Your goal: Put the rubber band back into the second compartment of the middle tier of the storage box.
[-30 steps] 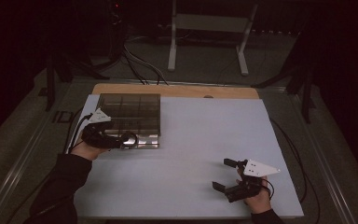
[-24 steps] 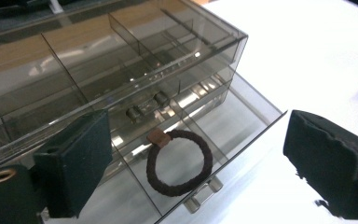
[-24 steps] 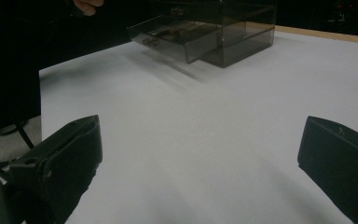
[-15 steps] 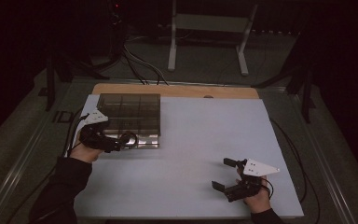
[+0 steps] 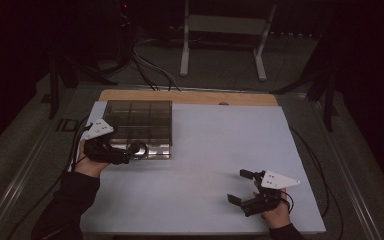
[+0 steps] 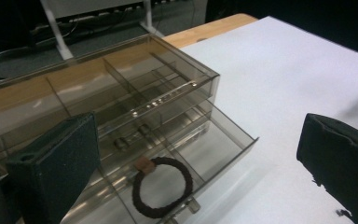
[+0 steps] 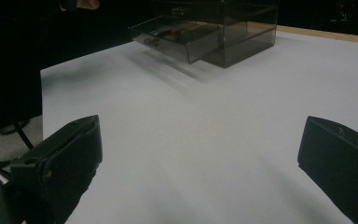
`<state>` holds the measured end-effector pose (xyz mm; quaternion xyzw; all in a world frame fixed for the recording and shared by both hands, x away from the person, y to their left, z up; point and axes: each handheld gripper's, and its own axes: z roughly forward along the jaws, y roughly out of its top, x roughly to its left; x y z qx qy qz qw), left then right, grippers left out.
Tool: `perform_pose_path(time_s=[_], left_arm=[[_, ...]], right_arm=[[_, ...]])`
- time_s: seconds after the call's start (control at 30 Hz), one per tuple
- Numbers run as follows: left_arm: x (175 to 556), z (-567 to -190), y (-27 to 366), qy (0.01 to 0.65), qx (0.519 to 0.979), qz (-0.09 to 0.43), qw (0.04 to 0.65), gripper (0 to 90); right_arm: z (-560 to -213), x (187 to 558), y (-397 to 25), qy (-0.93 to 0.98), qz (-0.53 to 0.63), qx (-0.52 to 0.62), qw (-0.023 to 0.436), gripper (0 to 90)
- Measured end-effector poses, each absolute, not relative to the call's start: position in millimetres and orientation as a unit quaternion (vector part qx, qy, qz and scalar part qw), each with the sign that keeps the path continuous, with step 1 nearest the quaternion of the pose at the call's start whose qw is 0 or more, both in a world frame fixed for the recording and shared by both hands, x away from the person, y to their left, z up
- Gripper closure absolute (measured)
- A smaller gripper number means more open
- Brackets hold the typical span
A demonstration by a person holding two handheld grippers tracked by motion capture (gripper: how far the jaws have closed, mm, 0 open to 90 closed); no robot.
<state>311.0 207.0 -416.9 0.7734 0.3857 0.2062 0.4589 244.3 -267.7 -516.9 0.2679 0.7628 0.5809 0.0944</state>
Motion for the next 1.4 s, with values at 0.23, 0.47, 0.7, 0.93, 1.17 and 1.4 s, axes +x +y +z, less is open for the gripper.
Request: perform_pose_path(time_s=[0.23,0.47,0.7,0.93,1.17,1.4], left_arm=[[301.3,-424.2,209.0,0.387,0.773,0.206,0.458,0.2],[289.7,-432.3,211.0,0.389,0.769,0.201,0.465,0.3],[279.3,-445.9,208.1,0.387,0.776,0.192,0.460,0.3],[271.9,-460.2,208.2,0.391,0.772,0.182,0.467,0.2],[263.3,-471.4,207.6,0.388,0.771,0.170,0.476,0.3],[255.0,-485.7,204.4,0.385,0.775,0.157,0.477,0.3]], right_arm=[[-516.8,244.1,-266.6,0.764,0.580,0.267,0.095,0.0],[-516.6,243.9,-266.8,0.764,0.580,0.266,0.096,0.0],[-516.2,243.6,-266.7,0.764,0.580,0.266,0.095,0.0],[-515.8,242.7,-266.5,0.765,0.579,0.264,0.096,0.0],[-515.8,242.6,-266.4,0.766,0.578,0.264,0.096,0.0],[-516.1,242.9,-266.4,0.765,0.579,0.264,0.095,0.0]])
